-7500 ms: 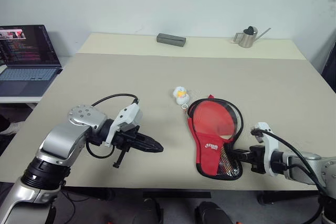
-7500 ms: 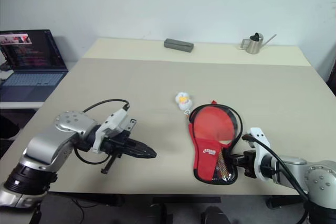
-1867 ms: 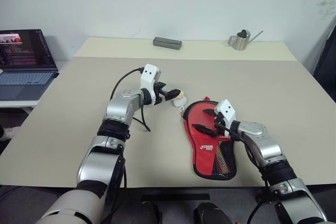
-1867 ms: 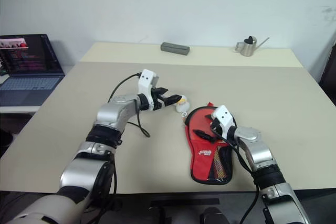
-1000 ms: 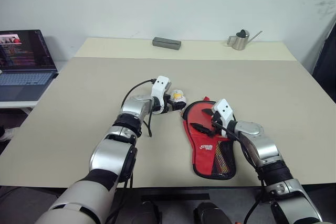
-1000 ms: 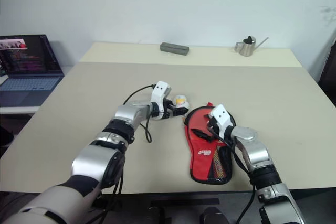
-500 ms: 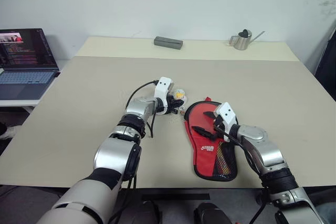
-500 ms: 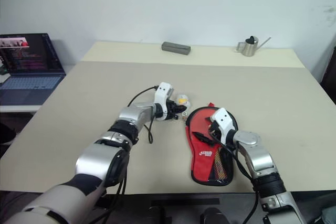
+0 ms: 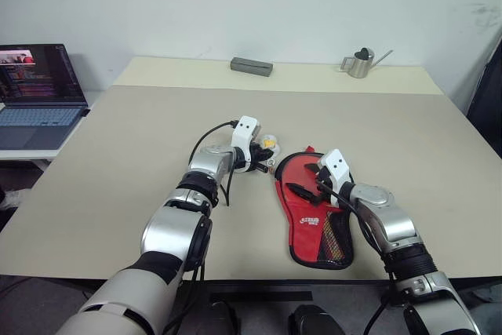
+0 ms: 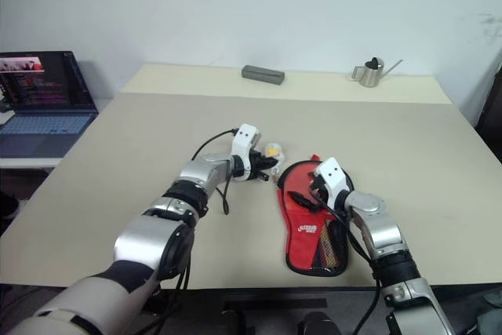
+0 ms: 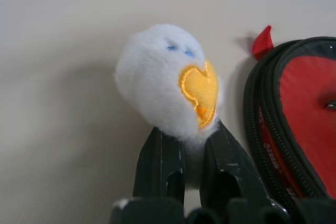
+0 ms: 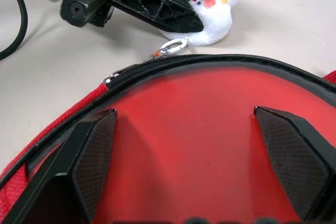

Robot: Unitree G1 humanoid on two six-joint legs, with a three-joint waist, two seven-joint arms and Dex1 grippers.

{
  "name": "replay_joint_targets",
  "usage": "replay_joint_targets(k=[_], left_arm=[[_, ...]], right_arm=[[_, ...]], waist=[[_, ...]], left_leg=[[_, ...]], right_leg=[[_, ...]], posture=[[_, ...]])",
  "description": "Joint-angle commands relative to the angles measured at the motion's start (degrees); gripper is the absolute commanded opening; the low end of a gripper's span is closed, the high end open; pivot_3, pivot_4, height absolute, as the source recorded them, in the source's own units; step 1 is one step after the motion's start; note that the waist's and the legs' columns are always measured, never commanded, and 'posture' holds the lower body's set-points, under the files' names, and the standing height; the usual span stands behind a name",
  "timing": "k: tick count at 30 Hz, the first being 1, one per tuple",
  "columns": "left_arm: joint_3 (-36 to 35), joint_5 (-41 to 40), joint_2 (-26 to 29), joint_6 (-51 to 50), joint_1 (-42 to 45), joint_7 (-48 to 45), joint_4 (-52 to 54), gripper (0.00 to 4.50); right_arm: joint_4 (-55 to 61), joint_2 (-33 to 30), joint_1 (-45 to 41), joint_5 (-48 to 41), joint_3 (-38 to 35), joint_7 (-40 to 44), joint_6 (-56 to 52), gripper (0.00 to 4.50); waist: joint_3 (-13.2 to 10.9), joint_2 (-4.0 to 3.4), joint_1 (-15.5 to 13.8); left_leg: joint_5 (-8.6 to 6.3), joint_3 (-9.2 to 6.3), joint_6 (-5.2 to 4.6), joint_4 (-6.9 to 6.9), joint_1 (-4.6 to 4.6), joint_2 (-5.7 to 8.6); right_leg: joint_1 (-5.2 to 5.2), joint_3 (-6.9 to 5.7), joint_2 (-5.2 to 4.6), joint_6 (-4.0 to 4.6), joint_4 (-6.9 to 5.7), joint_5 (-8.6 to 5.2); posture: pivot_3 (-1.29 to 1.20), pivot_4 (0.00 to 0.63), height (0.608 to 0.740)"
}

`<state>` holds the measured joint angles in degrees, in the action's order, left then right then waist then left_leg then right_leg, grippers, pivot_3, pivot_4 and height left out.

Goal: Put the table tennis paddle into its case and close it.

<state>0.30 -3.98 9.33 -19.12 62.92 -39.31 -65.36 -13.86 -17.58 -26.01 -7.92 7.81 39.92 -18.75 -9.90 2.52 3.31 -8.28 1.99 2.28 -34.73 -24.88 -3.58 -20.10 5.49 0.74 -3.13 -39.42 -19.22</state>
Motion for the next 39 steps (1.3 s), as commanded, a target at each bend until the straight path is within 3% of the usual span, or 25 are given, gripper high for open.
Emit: replay_joint_targets(k=[1,17,39], left_arm=[[1.0,1.9,-0.3,3.6,1.1,1.6,0.3,0.06],[4.0,8.7,-2.7,15.0,6.4,6.5,-6.9,0.06],[4.3,14.8,-8.2,20.2,12.8,15.5,-11.4,0.06]], right_arm=[[-5.9,0.1,2.0,2.1,1.6,-0.8,-2.0,4.5],[-6.1,0.2,1.2,2.3,2.4,-1.1,-3.2,4.5],[0.6,-2.0,4.6,1.5,2.5,-0.1,-8.8,4.5]], waist=[[0.0,0.01,0.0],[0.0,0.02,0.1],[0.0,0.02,-0.1]], left_leg=[[0.0,0.0,0.0,0.0,0.0,0.0],[-0.14,-0.01,0.21,0.03,0.01,-0.01],[-0.01,0.06,0.01,0.44,-0.05,0.07]], right_leg=[[0.01,0.0,0.0,0.0,0.0,0.0],[-0.09,0.07,-0.01,-0.05,0.39,0.41],[-0.09,0.06,-0.01,0.04,0.5,0.3]], posture=[[0.0,0.15,0.74],[0.0,0.15,0.74],[0.0,0.15,0.74]])
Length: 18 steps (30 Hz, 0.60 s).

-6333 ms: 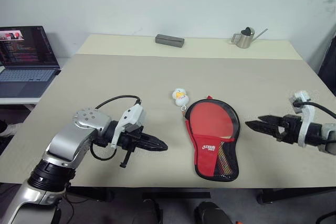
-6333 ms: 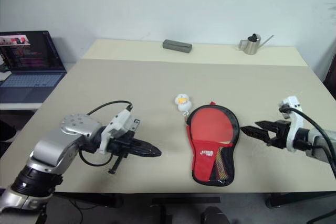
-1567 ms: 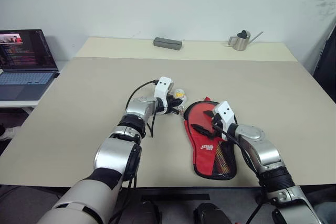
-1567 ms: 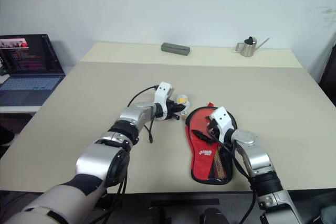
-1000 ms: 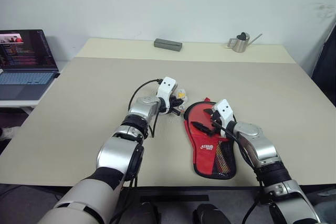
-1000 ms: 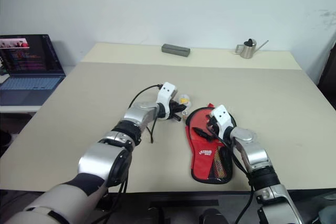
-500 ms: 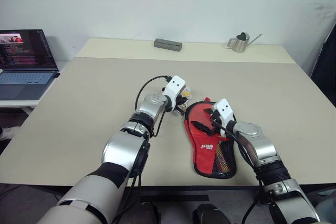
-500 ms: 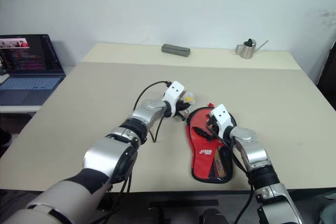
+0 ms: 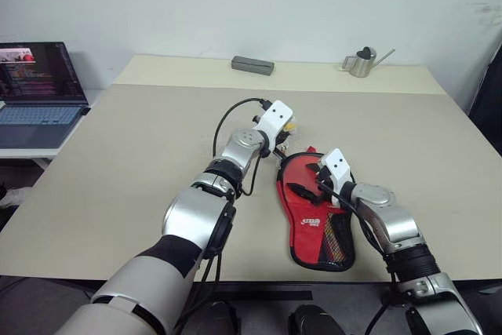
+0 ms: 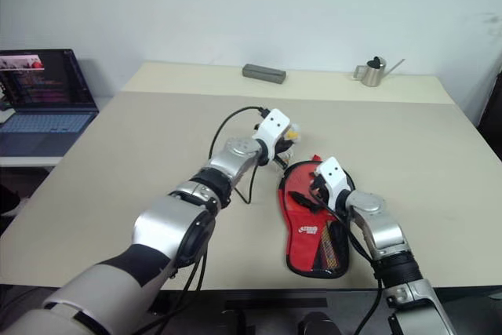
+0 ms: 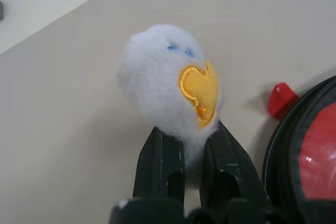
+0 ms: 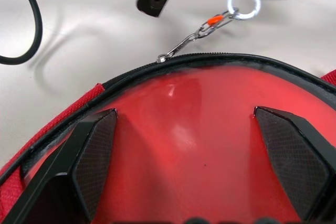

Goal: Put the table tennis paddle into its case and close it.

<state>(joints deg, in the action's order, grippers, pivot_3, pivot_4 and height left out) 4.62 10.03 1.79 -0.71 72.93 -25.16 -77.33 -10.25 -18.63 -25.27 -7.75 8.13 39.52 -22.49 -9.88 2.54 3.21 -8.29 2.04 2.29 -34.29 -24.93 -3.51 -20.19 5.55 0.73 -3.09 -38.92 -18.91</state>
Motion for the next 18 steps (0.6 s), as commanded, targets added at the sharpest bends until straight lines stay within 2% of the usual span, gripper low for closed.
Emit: replay_joint_targets(k=[1,18], left_arm=[[0.0,0.9,-0.9,1.9,2.9,1.6,0.5,0.06],[-0.4,4.1,-2.3,2.6,5.6,8.4,-0.7,0.06]], right_arm=[[-2.5,-1.1,4.0,1.3,2.2,0.2,-5.4,4.5],[4.4,-1.5,7.9,0.2,2.0,-0.9,-9.6,4.5]], waist=[[0.0,0.0,0.0],[0.0,0.0,-0.4]], left_leg=[[0.0,0.0,0.0,0.01,-0.01,0.0],[-0.02,0.0,0.04,0.28,-0.06,0.04]], right_leg=[[0.01,0.0,0.0,0.0,0.0,0.0],[0.01,-0.02,0.0,0.08,0.04,-0.18]], posture=[[0.0,0.15,0.74],[0.0,0.15,0.74]])
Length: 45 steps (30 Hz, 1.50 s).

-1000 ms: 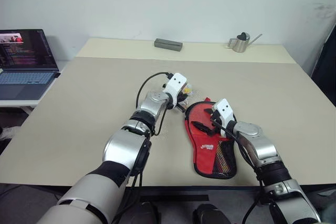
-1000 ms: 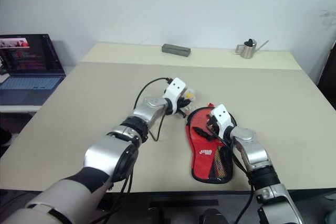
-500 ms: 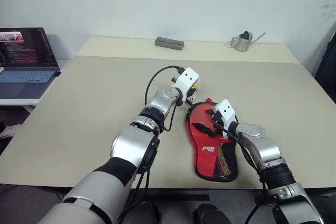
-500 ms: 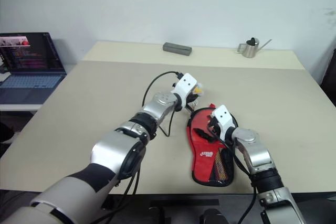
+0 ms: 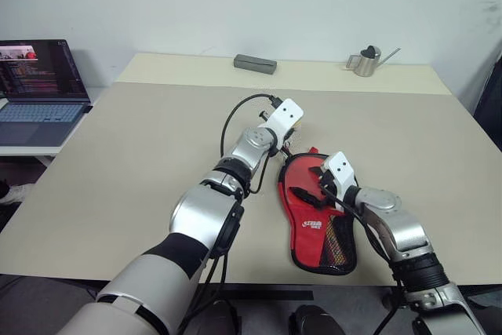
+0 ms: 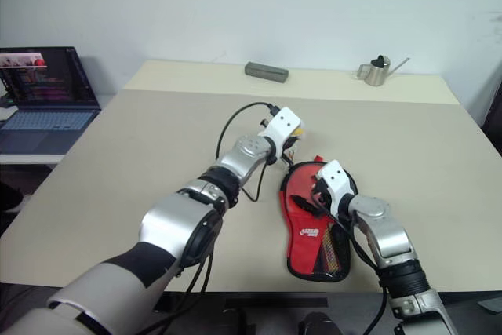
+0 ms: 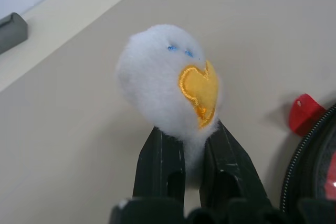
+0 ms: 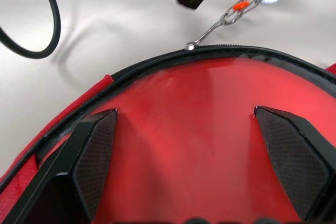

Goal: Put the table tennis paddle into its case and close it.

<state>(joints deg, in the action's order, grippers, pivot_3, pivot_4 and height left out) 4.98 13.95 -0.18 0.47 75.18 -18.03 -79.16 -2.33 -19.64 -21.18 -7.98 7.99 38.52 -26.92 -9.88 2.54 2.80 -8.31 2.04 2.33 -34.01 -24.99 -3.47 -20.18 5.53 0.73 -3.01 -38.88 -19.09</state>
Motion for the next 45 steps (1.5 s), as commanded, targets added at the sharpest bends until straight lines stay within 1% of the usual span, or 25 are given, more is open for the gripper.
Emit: replay_joint_targets(k=[1,13,23,35,39,45], left_arm=[[-0.6,0.4,-0.3,1.5,3.5,1.4,1.1,0.06],[1.1,4.2,-1.1,2.4,4.1,3.2,0.7,0.06],[1.2,5.7,-1.8,2.8,5.8,5.2,0.5,0.06],[0.8,6.6,-1.5,2.3,6.8,9.3,0.2,0.06],[1.0,6.6,-2.4,2.6,6.6,7.7,0.2,0.06],[2.7,7.0,-7.3,5.1,5.4,-0.6,0.3,0.06]], right_arm=[[-3.4,-0.4,3.9,0.5,2.1,0.0,-5.3,4.5],[-1.1,0.6,5.3,0.1,2.6,-1.3,-6.6,4.5],[1.2,0.7,6.6,0.0,2.6,-2.2,-7.7,4.5],[4.4,1.4,8.5,-0.3,2.9,-3.8,-9.4,4.5],[4.8,1.4,8.8,-0.3,2.7,-3.9,-9.5,4.5],[4.3,1.8,8.6,-0.3,2.6,-4.4,-9.2,4.5]], waist=[[0.0,0.0,0.0],[0.0,0.0,0.0],[0.0,0.0,0.0],[0.0,0.0,0.0],[0.0,0.0,0.0],[0.0,0.02,-0.1]], left_leg=[[0.0,0.0,0.0,0.0,0.0,0.0],[0.0,0.0,0.01,0.01,0.0,0.0],[-0.01,0.0,0.01,0.01,0.0,0.0],[-0.01,0.01,0.02,0.01,0.0,0.0],[-0.01,0.01,0.02,0.01,0.0,0.0],[-0.01,0.02,0.03,0.01,0.0,0.01]], right_leg=[[0.0,0.0,0.0,0.0,0.0,0.0],[0.0,-0.01,0.0,0.01,0.0,-0.01],[-0.01,-0.01,0.01,0.02,0.0,-0.02],[-0.02,0.0,0.01,0.02,-0.01,-0.02],[-0.02,0.0,0.01,0.02,-0.01,-0.02],[0.0,-0.01,0.01,0.03,0.0,-0.03]], posture=[[0.0,0.15,0.74],[0.0,0.15,0.74],[0.0,0.15,0.74],[0.0,0.15,0.74],[0.0,0.15,0.74],[0.0,0.15,0.74]])
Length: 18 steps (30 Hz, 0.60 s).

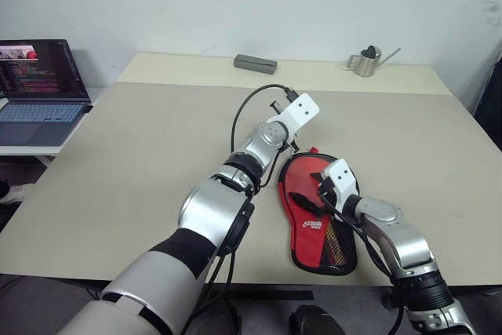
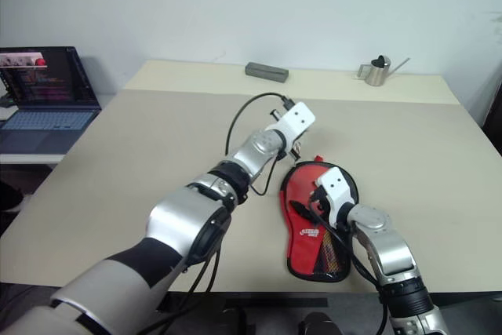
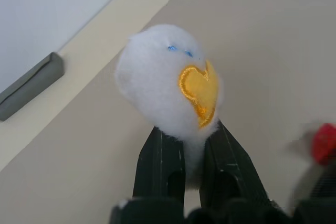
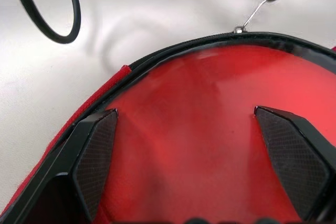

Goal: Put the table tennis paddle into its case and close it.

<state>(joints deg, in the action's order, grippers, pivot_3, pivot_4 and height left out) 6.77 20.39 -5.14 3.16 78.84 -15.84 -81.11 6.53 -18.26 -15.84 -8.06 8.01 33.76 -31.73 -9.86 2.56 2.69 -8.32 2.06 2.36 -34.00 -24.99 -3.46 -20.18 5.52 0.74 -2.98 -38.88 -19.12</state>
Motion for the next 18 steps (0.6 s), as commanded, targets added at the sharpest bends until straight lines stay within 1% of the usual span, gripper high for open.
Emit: replay_joint_targets(k=[1,4,10,12,13,18], left_arm=[[1.5,1.0,-3.0,2.7,1.6,-3.5,2.2,0.06],[2.4,1.4,-4.3,2.7,1.4,-4.7,2.3,0.06],[4.1,3.1,-4.4,2.1,0.5,-5.1,2.1,0.06],[4.1,3.0,-4.2,1.6,0.2,-5.3,2.0,0.77],[3.9,2.7,-4.0,1.4,0.1,-5.7,2.0,1.01],[4.3,3.1,-3.1,1.3,-0.3,-6.5,2.0,2.86]], right_arm=[[-4.5,0.5,3.2,-0.2,2.6,0.2,-4.3,4.5],[-4.6,0.8,3.0,-0.2,2.5,0.0,-4.3,4.5],[-4.1,0.9,3.5,-0.1,2.2,-0.3,-4.3,4.5],[-4.0,0.8,3.6,-0.1,2.2,-0.3,-4.2,4.5],[-4.1,0.8,3.6,-0.1,2.2,-0.3,-4.2,4.5],[-4.7,0.9,3.1,0.0,2.4,-0.2,-4.0,4.5]], waist=[[0.0,0.0,0.0],[0.0,-0.01,0.2],[0.0,-0.04,0.2],[0.0,-0.04,0.2],[0.0,-0.04,0.2],[0.0,-0.04,0.2]], left_leg=[[0.0,0.0,0.0,0.0,0.0,0.0],[0.0,0.0,0.0,0.0,0.0,0.0],[0.0,-0.03,0.0,0.0,0.01,0.0],[0.0,-0.04,0.0,0.0,0.0,0.0],[0.0,-0.04,0.0,0.0,0.01,0.0],[0.0,-0.04,0.0,0.0,0.01,-0.01]], right_leg=[[0.0,0.0,0.0,0.0,0.0,0.0],[-0.02,0.01,0.01,0.01,-0.02,-0.01],[-0.01,0.02,0.02,0.04,-0.03,-0.02],[-0.01,0.01,0.02,0.04,-0.03,-0.03],[-0.01,0.01,0.02,0.04,-0.03,-0.02],[-0.01,0.01,0.02,0.04,-0.03,-0.03]], posture=[[0.0,0.15,0.74],[0.0,0.15,0.74],[0.0,0.15,0.74],[0.0,0.15,0.74],[0.0,0.15,0.74],[0.0,0.15,0.74]])
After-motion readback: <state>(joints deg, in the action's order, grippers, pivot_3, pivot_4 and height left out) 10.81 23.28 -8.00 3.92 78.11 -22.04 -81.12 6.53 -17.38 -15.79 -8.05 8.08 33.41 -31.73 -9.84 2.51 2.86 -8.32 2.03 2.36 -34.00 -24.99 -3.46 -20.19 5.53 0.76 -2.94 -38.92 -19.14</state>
